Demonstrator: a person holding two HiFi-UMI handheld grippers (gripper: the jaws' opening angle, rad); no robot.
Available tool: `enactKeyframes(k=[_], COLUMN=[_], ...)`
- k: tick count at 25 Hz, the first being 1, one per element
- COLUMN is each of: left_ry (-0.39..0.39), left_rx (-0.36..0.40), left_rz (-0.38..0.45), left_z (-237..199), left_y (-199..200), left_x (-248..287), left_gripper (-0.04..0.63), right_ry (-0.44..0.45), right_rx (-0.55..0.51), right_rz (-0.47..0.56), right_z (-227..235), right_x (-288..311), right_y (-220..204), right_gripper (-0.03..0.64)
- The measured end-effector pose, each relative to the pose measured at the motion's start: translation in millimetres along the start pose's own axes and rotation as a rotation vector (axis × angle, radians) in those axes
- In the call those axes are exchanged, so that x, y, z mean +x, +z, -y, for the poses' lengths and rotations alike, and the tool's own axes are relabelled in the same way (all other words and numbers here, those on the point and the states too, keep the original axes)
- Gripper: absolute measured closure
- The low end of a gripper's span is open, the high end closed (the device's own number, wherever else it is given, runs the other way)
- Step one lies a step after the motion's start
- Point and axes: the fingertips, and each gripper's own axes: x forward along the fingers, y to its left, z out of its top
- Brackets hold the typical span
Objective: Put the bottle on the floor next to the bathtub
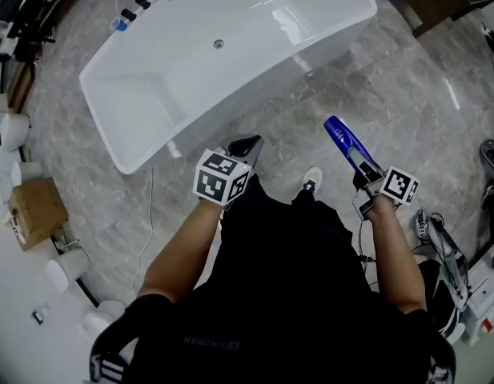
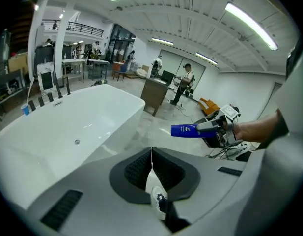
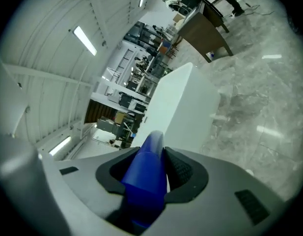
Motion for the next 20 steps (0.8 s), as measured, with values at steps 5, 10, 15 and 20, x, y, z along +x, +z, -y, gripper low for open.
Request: enactKeyframes(k=[5,10,15,20], left_ry=[-0.076,-0.099,-0.085,-0.074], left_rx=[0.009,0.007,-0.035,-0.04], left_rz=[-0.119,-0.23,-0.336,-0.383], left_z=[-33.1,-65.9,-99.6,-123.9], left_y=[-41.3,-107.8,-171.0,-204.2], left_x=[31.9,77.6,133.2,167.5], left_gripper=[0.577,0.577,0.577,0.577], right_ry=[-0.252,-0.452,-0.555,-0.576], right_rx=[-0.047,-0.312,-0.528,-0.721], right_rz=[-0.17,-0.413,-0.609,-0.761], right_z=[67.1,139.9,203.4,251.9], right_x=[56.4,115.4,178.8,244.7], right_y=[-51.2,-104.5,-128.7,-149.2], right_gripper=[0.449,0.449,0.449,0.449])
